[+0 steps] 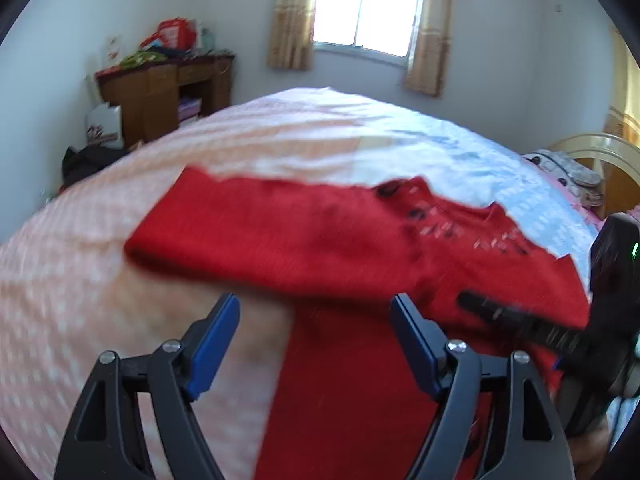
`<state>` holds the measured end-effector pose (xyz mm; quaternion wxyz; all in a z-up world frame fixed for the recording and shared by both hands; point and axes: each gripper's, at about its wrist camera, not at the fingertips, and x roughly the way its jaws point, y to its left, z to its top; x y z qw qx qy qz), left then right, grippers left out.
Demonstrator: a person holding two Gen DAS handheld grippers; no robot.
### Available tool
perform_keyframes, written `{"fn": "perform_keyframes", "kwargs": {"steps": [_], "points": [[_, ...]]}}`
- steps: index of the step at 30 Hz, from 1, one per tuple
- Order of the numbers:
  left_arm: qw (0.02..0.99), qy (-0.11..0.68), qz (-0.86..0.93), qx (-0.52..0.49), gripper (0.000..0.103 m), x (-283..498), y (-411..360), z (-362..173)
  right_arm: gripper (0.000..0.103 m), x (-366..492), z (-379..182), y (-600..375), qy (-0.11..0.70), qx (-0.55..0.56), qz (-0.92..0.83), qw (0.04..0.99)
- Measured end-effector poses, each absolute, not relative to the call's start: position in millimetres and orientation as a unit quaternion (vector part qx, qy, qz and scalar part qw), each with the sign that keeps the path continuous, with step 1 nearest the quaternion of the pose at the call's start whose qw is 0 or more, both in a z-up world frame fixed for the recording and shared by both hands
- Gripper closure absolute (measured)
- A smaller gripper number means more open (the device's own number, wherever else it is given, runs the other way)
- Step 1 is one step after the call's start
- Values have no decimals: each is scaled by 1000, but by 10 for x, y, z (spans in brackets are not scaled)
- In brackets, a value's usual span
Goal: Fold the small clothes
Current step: 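Fold the held sleeve across the sweater body with the left tool, release, then grasp the sweater side edge with the right tool and fold it inward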
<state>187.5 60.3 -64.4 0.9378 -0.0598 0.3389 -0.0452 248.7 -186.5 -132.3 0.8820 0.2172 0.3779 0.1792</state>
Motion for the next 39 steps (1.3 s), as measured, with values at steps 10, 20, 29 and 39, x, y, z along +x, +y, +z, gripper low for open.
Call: {"fn": "perform_keyframes", "kwargs": {"steps": [10,20,29,39], "points": [[933,349,-43,-73,18,1886,600,-906,40,2579,-1013,-1650,393,228,177,873],[934,336,-68,-99,12,1836,666,-921,65,2888,-1098,-988,422,91,157,888],[934,334,-73,-100,9,1844,656,-930,95,2810,-706,-1050,385,76,162,905],[934,337,-69,-94,9,1864,661,-923,95,2491,486,-1294,258,18,146,955]]}}
